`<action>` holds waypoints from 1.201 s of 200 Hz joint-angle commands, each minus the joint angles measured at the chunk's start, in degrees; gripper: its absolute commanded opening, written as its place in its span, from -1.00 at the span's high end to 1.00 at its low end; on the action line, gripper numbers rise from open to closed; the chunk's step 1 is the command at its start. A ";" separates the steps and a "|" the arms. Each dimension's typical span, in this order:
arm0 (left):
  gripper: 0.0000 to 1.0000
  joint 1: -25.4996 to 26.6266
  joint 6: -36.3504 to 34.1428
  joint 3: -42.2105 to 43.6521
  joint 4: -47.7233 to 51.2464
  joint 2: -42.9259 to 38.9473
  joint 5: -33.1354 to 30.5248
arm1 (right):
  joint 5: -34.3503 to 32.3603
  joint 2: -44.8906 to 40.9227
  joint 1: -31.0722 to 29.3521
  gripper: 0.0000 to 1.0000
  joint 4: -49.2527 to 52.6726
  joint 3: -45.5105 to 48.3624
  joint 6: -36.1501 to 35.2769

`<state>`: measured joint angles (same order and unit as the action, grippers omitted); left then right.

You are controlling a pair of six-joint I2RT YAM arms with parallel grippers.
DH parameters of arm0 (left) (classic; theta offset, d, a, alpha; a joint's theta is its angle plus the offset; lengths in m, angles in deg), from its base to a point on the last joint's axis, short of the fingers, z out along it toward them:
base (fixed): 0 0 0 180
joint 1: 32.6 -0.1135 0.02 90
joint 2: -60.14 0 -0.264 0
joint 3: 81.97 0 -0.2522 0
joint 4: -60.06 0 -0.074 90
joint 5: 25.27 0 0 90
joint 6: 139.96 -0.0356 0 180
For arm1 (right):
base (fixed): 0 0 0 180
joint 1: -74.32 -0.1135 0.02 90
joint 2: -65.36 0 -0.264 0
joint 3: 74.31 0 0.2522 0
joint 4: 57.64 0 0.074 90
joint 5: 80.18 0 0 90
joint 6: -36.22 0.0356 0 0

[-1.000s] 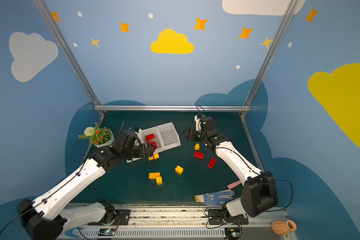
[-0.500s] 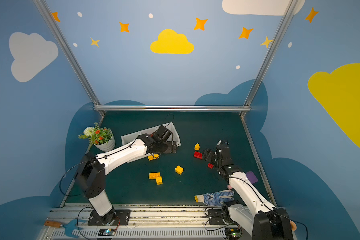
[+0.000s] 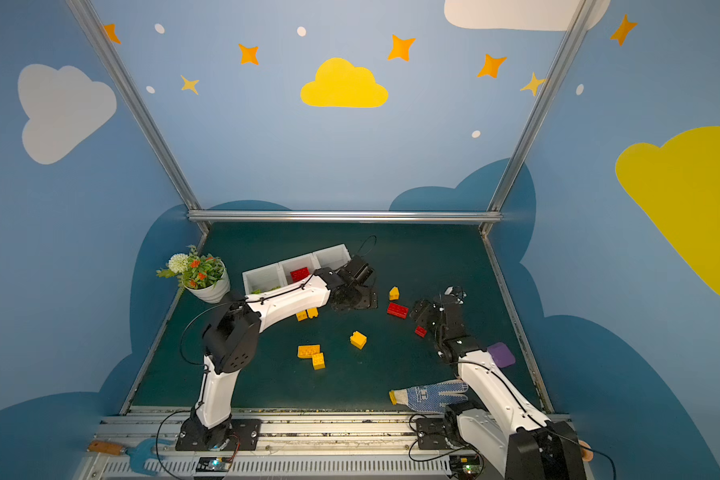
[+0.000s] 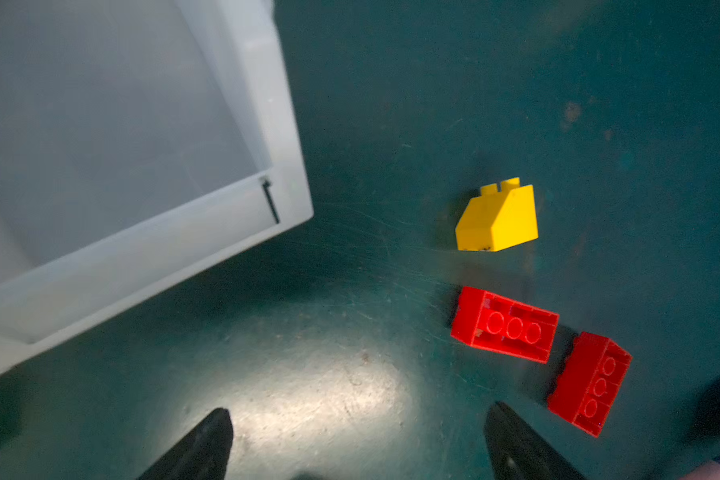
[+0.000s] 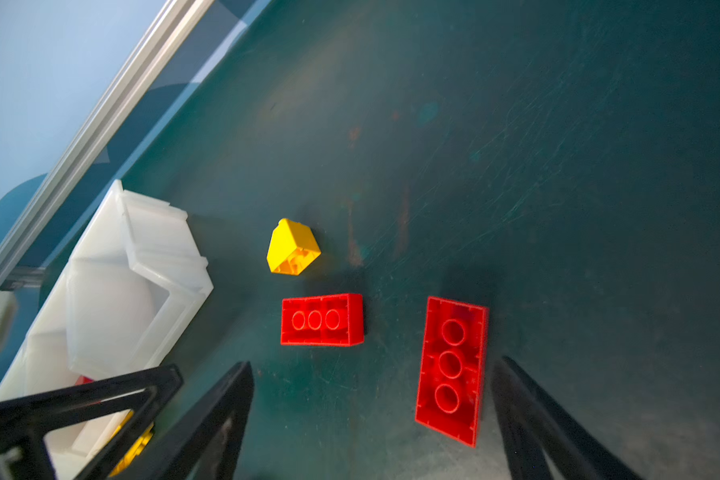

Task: Sort the legos into containers by color
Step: 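Withdraw the right arm while the left gripper reaches to a red brick, then close the left gripper on the red brick and lift it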

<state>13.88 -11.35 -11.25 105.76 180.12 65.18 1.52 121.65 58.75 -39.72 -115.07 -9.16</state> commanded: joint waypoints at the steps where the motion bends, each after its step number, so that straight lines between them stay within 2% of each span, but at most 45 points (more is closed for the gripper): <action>1: -0.86 0.75 0.61 -3.35 1.26 2.71 0.91 | -4.11 -2.42 0.19 -0.75 0.57 0.54 0.81; 63: -0.82 3.24 0.66 -13.25 3.61 10.13 2.54 | -9.52 -3.73 0.21 -0.75 3.39 0.94 3.07; 86: -0.86 5.35 -2.25 -16.26 4.74 12.42 2.56 | -12.32 -5.30 0.48 -0.75 5.80 0.79 4.11; 115: -0.88 6.87 -7.10 -18.29 6.02 14.18 2.38 | -11.06 -9.15 4.41 -0.78 8.64 1.01 3.78; 141: -0.88 7.11 -8.71 -20.11 6.35 16.14 3.70 | -9.25 -12.62 8.53 -0.79 9.72 2.30 5.04; 175: -0.87 7.66 -10.52 -25.86 9.10 20.15 2.58 | -9.59 -12.80 8.84 -0.80 10.07 2.33 5.21; 220: -0.85 7.96 -13.36 -32.47 13.53 24.78 -3.58 | -8.80 -12.58 8.16 -0.80 8.76 3.01 5.48; 240: -0.79 8.00 -14.53 -34.63 14.57 26.31 -4.38 | -8.94 -12.72 7.96 -0.80 8.91 2.84 5.31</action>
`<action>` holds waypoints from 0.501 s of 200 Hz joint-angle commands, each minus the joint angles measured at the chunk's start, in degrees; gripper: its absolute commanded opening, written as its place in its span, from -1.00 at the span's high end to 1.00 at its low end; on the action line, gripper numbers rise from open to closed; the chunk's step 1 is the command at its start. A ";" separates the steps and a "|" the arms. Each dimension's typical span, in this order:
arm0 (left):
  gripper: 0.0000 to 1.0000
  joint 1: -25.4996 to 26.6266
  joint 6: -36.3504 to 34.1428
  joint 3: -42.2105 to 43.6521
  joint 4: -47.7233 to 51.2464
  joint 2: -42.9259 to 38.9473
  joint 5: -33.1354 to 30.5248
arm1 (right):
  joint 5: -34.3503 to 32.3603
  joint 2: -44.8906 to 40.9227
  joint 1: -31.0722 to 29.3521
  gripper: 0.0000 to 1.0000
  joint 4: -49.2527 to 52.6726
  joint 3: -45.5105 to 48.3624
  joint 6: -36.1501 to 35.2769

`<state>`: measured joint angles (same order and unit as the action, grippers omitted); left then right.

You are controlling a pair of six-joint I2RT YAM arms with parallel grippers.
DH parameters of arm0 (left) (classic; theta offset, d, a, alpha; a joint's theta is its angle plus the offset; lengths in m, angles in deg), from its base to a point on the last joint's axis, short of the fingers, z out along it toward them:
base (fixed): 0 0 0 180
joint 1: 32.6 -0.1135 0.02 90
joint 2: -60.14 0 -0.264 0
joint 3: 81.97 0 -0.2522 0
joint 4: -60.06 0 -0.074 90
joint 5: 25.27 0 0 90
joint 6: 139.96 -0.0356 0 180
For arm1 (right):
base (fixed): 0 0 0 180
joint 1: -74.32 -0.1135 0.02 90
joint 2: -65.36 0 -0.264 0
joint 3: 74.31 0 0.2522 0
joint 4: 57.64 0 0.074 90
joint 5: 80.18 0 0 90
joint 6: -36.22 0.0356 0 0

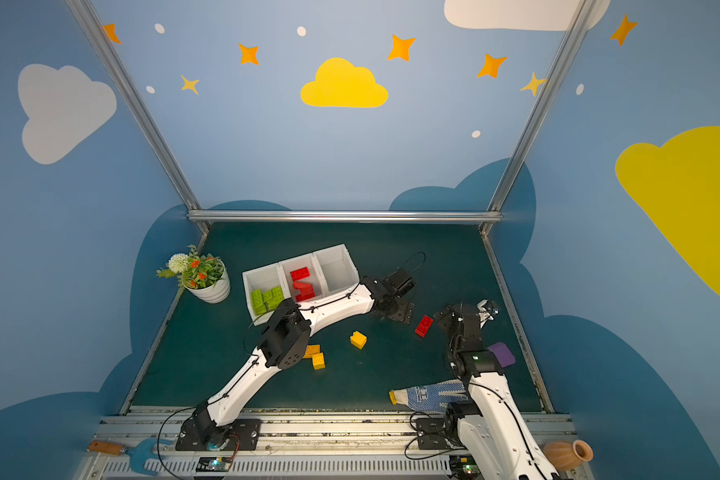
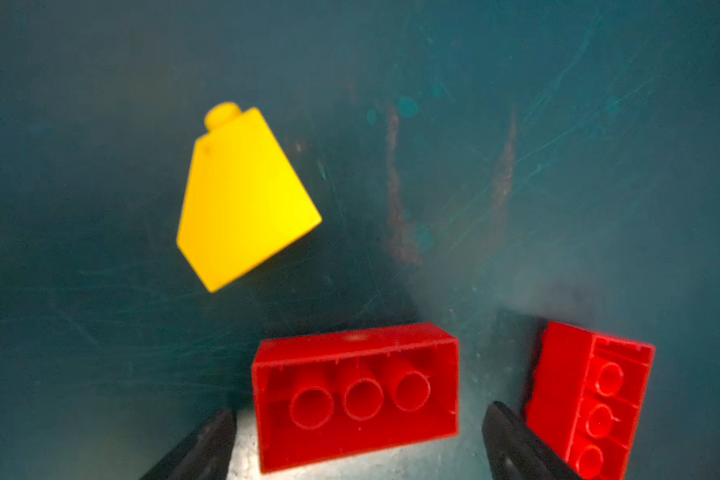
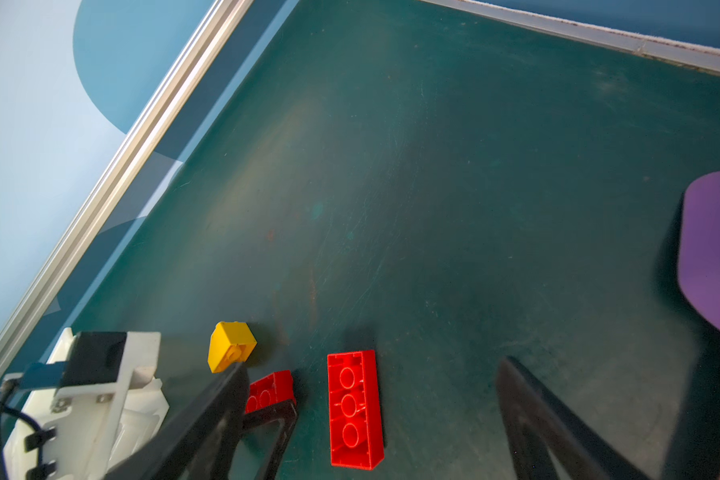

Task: Sort the legos into containers by color
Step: 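Close the left gripper on the red brick and lift it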

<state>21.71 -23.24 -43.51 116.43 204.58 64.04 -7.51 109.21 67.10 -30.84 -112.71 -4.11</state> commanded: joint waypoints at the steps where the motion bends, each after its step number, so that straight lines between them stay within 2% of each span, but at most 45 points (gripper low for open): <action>1: -0.79 0.23 -2.64 -2.46 3.94 1.92 -3.26 | 0.05 -0.27 -0.40 -0.81 0.05 0.47 0.25; 45: -0.55 0.15 -3.95 -6.27 4.98 4.59 -4.02 | 0.03 -0.91 -0.60 -0.81 -0.09 0.37 -0.42; 77: -0.11 -0.25 -3.30 -6.69 5.38 4.97 -3.89 | 0.16 -1.09 -0.95 -0.81 -0.38 0.38 -0.89; 100: 0.05 -0.49 -2.44 -6.71 5.98 4.54 -4.12 | 0.56 -1.06 -1.33 -0.80 -1.11 0.45 -1.71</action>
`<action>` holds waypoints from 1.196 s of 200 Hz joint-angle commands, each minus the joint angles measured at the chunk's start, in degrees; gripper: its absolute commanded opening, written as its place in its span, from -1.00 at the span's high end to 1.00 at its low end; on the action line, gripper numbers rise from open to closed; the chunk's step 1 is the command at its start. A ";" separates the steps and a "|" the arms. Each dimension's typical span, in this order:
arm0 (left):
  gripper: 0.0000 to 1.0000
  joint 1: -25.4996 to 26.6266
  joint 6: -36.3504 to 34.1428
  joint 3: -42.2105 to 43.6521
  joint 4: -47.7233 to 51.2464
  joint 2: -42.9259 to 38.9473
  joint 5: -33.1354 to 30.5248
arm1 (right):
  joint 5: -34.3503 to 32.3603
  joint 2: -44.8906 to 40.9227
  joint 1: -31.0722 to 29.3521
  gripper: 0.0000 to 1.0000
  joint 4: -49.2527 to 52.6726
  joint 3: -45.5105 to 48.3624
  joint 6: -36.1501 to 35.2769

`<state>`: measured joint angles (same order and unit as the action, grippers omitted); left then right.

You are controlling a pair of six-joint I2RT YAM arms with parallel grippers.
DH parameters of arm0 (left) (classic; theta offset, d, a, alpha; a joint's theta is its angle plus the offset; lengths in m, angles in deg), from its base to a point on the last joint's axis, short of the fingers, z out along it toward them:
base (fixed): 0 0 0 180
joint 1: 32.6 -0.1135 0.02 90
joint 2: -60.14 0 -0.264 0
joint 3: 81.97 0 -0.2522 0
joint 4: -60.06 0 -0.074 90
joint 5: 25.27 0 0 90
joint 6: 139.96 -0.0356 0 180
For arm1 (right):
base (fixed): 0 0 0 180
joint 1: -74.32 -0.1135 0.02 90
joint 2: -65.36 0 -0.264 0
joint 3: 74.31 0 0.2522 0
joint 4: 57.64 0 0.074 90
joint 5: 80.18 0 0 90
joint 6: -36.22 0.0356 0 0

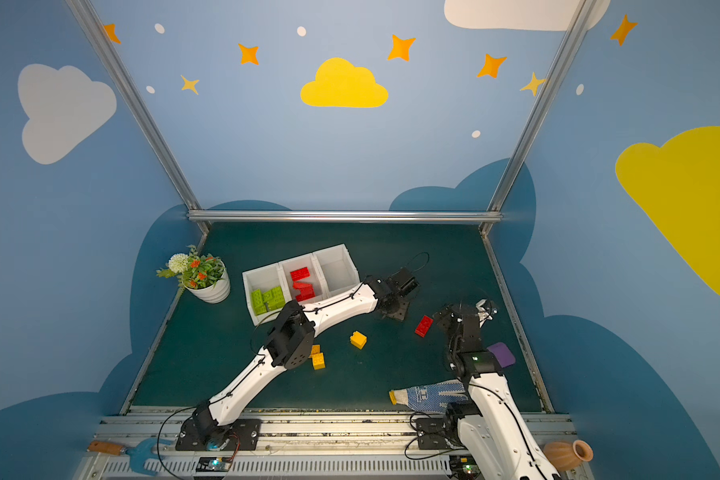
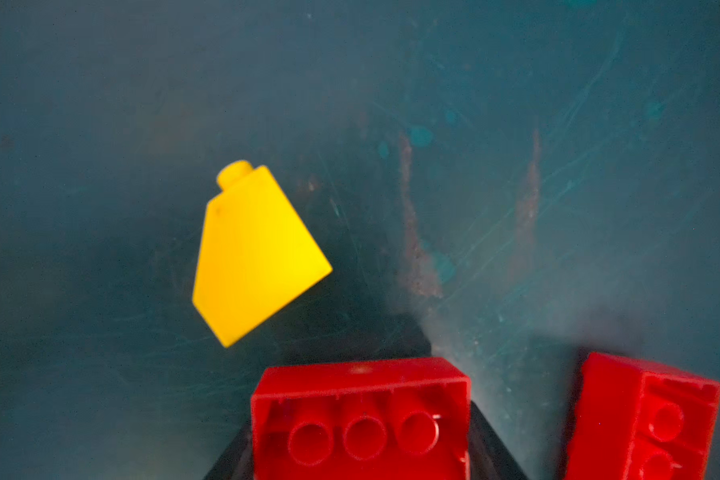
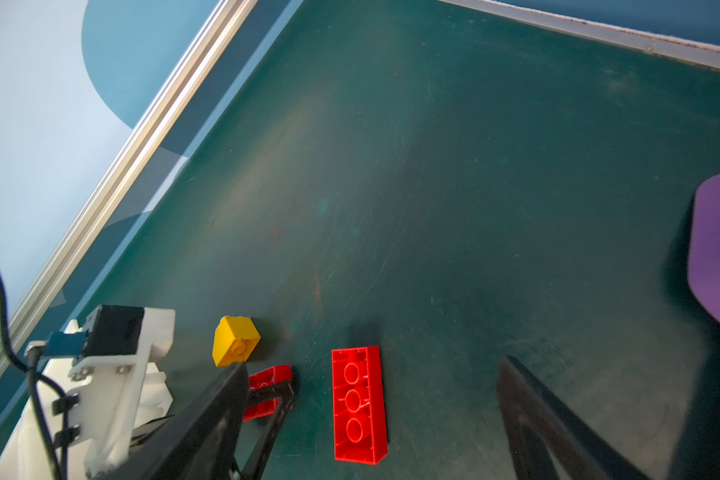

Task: Sort the legos into containers by color
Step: 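Close the left gripper on the red brick and lift it, then carry the red brick with the left gripper over the middle compartment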

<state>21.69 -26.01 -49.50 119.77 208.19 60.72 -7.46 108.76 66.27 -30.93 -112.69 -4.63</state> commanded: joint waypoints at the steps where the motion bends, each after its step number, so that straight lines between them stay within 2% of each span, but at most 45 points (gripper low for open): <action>1: 0.05 -0.48 0.32 -0.71 2.69 0.93 -0.86 | 0.63 -0.55 -0.57 -0.81 -1.10 0.40 -1.22; 48: 0.13 -1.14 0.62 1.55 4.75 -2.91 -3.27 | 4.05 0.43 -1.08 -0.81 -3.96 0.79 -3.60; 73: 0.12 -2.53 0.97 9.65 1.28 -10.20 -3.81 | 7.46 2.72 -1.09 -0.81 -6.51 0.90 -4.97; 117: 0.11 -6.97 2.67 24.41 -3.91 -24.66 -3.80 | 13.40 11.77 -1.04 -0.81 -9.07 -1.47 -7.01; 148: 0.10 -11.80 3.80 33.49 -6.07 -33.38 -4.23 | 17.16 18.52 -1.23 -0.81 -8.77 -4.18 -8.42; 185: 0.10 -19.76 5.84 41.47 -6.89 -40.17 -4.06 | 17.98 23.28 -2.17 -0.81 -10.49 -5.18 -8.36; 239: 0.10 -29.98 6.86 44.74 -7.01 -41.83 -5.12 | 16.96 23.11 -5.02 -0.82 -7.26 -7.73 -10.89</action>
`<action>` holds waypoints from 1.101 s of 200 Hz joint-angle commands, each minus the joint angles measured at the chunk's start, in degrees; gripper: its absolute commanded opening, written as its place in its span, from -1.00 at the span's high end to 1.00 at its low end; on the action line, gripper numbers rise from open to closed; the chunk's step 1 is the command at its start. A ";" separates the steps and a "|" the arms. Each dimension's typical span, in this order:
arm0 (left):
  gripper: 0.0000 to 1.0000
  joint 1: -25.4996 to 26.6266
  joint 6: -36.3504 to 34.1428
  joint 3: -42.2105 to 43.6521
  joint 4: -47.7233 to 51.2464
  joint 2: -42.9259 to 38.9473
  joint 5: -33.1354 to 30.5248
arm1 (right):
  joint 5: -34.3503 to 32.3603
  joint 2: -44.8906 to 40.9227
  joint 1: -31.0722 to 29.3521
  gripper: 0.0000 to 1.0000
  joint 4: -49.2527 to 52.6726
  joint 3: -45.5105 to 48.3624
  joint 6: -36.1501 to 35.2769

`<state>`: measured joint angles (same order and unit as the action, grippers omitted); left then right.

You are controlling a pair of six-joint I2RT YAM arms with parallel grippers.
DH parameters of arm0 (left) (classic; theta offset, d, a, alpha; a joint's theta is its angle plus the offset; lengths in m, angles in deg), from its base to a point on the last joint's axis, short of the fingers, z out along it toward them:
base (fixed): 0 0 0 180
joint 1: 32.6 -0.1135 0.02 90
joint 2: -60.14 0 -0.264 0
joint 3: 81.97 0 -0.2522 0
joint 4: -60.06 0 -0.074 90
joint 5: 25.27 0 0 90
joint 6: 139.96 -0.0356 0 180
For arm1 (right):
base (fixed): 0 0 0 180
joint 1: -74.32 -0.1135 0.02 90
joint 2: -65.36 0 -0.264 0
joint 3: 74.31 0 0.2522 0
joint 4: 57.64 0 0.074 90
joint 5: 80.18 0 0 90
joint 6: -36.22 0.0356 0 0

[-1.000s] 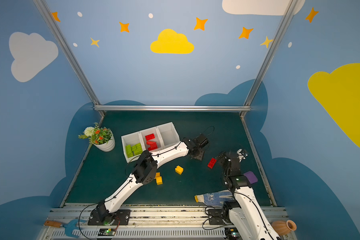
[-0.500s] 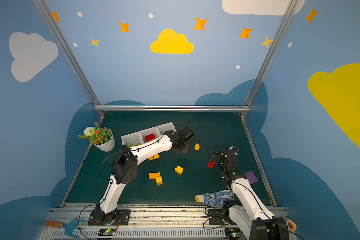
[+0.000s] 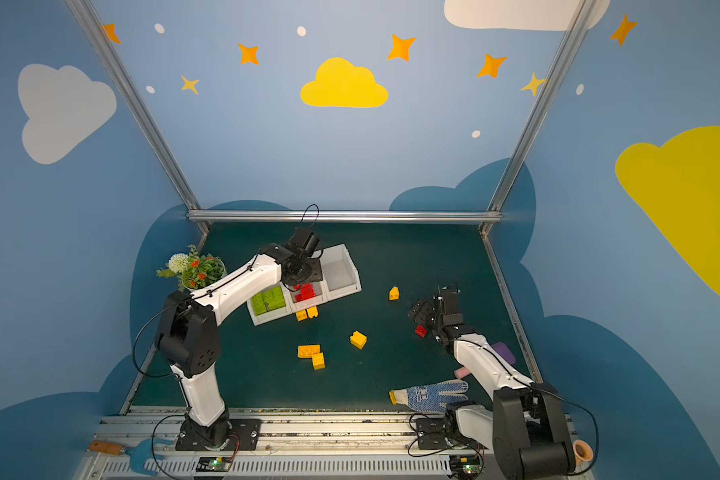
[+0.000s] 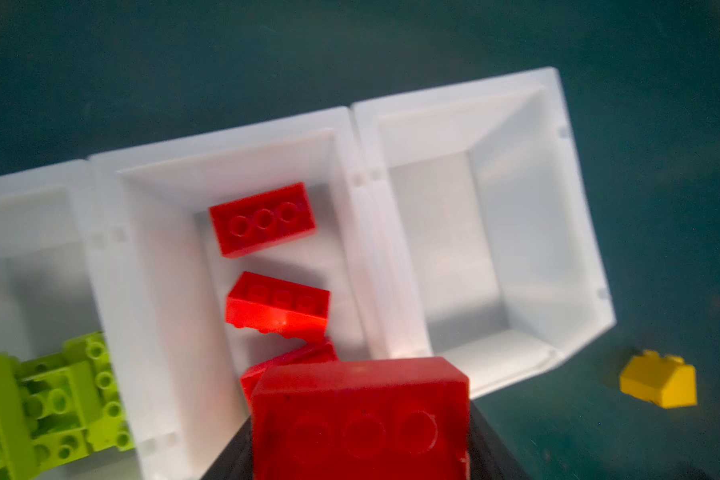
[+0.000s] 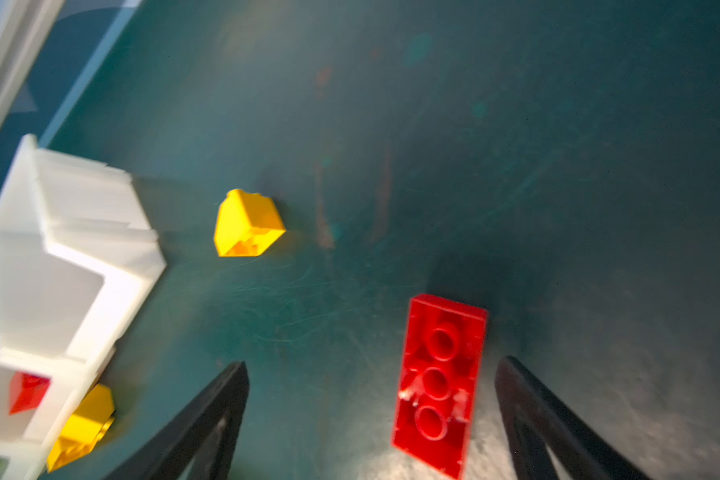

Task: Sort the legos into containers by color
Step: 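Carry the red brick with the left gripper over the middle compartment, then open the left gripper to drop the red brick into the middle compartment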

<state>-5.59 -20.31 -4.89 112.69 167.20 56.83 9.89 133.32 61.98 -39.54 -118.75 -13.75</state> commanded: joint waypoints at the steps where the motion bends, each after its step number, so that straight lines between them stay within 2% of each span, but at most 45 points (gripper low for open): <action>1: 0.10 -2.81 1.13 0.17 0.03 -0.83 -1.32 | -0.41 -1.49 -0.75 -0.82 1.36 -1.67 -1.79; 26: 0.09 -4.45 0.85 -0.25 -0.46 -0.03 -3.17 | -0.96 -3.27 -1.06 -0.82 1.50 -1.34 -2.06; 97: 0.07 -5.45 0.74 -6.45 1.38 6.78 -1.48 | -1.47 -2.81 -1.64 -0.82 1.86 -1.91 -2.58; 116: -0.05 -5.53 1.05 -7.12 1.62 8.39 -1.60 | -1.81 -2.79 -1.92 -0.82 1.78 -1.94 -3.07; 160: -0.46 -5.65 0.55 -8.13 1.50 9.03 -2.00 | -1.66 -0.56 -2.29 -0.80 1.80 -2.49 -2.94; 196: -0.60 -5.73 -0.37 -9.51 3.98 6.37 -1.94 | -1.70 4.61 -2.77 -0.77 4.10 -4.59 -3.18; 220: -0.64 -5.76 -0.74 -8.83 4.07 1.68 -1.36 | -2.46 6.53 -3.65 -0.75 4.33 -5.27 -3.25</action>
<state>-11.06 -19.96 -13.11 114.74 175.01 55.39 8.47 138.61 59.25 -37.14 -122.33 -16.59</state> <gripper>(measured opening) 0.814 0.880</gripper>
